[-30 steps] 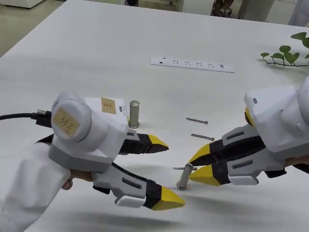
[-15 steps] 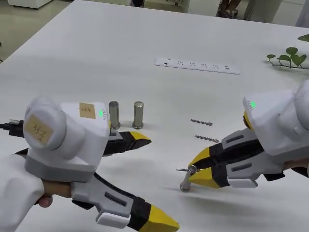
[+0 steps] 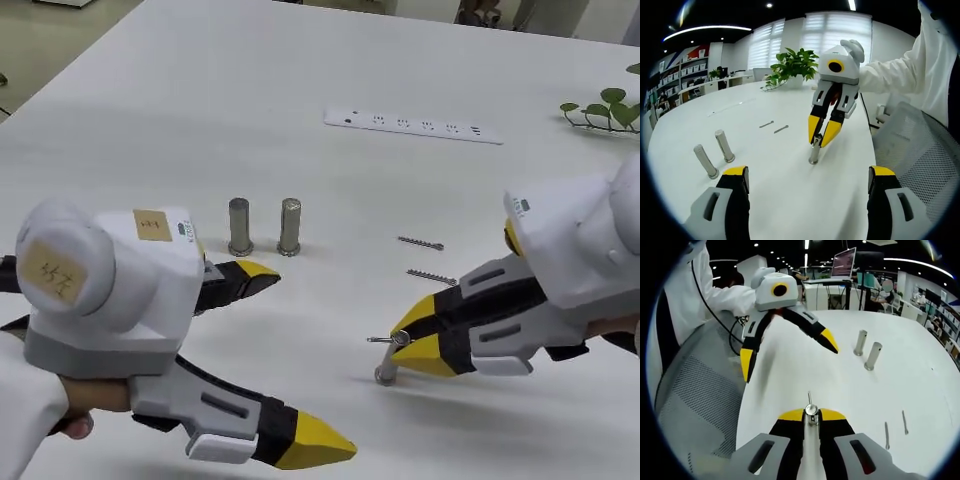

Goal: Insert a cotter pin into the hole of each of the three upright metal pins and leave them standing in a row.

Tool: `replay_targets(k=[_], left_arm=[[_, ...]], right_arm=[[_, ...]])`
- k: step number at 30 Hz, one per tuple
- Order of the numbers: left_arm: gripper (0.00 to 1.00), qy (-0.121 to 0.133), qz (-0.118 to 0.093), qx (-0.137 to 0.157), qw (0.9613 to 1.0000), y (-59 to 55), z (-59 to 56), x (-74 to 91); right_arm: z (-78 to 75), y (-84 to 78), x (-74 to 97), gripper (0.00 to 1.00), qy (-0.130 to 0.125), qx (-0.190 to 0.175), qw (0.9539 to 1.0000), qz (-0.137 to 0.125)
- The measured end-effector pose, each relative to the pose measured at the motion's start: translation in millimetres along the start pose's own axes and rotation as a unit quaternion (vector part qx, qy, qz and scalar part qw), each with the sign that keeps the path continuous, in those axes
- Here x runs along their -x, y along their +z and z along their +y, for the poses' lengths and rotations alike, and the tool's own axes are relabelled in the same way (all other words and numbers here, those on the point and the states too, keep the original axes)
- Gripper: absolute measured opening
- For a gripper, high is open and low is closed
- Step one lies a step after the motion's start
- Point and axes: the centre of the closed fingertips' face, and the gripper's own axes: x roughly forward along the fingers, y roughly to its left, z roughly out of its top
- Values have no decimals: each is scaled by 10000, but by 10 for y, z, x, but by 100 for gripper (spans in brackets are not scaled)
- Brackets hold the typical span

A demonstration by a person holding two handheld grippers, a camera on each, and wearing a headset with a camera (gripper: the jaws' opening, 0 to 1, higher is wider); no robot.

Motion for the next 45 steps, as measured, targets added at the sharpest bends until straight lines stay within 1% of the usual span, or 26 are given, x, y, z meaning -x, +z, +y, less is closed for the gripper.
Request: replay_targets(k=[1,4,5,7,9,10,12,15,16,21,25,27,31,35,38,45], left_arm=[[99,11,-1,13,10000,-8,0,0],[99,44,99,17,9999,-54,10,19],[99,55,91,23,9999,-53,18,27],[99,125,-43,15,9999,-15,59,48],[99,90,-53,44,9999,-5,63,64],[99,56,-13,24,10000,-13,55,69],[99,76,74,-76,9999,-34,70,78],[99,104,83,-28,9999,-41,87,83],[99,138,153,-56,9998,-69,105,88],[99,122,241,-54,9996,-124,106,95],[99,151,205,-32,9997,-122,109,132],[99,215,175,6,9996,-118,132,147],[99,240,194,2,9995,-138,133,175],[99,299,166,78,9994,-151,167,212],[99,329,145,110,9993,-160,190,235],[99,399,130,192,9989,-194,254,306]], right_arm=[[2,1,0,5,12,-7,10000,-2],[9,6,-8,5,39,-5,10000,1],[11,8,-9,5,42,-18,10000,-5],[7,11,-10,5,44,-46,10000,-8],[7,9,-7,5,50,-42,10000,0],[-3,13,-7,4,13,2,10000,-6],[0,15,-8,4,5,3,10000,13],[10,17,-11,4,5,90,9999,49],[12,22,-14,4,-5,150,9999,68],[32,32,-21,4,42,330,9993,180],[9,54,-36,4,61,373,9991,210],[-15,77,-44,4,50,386,9990,204],[-68,160,-55,4,48,417,9990,151],[-135,318,-86,4,43,511,9987,73],[-188,436,-136,4,29,677,9977,73],[-305,580,-287,4,110,809,9966,65]])
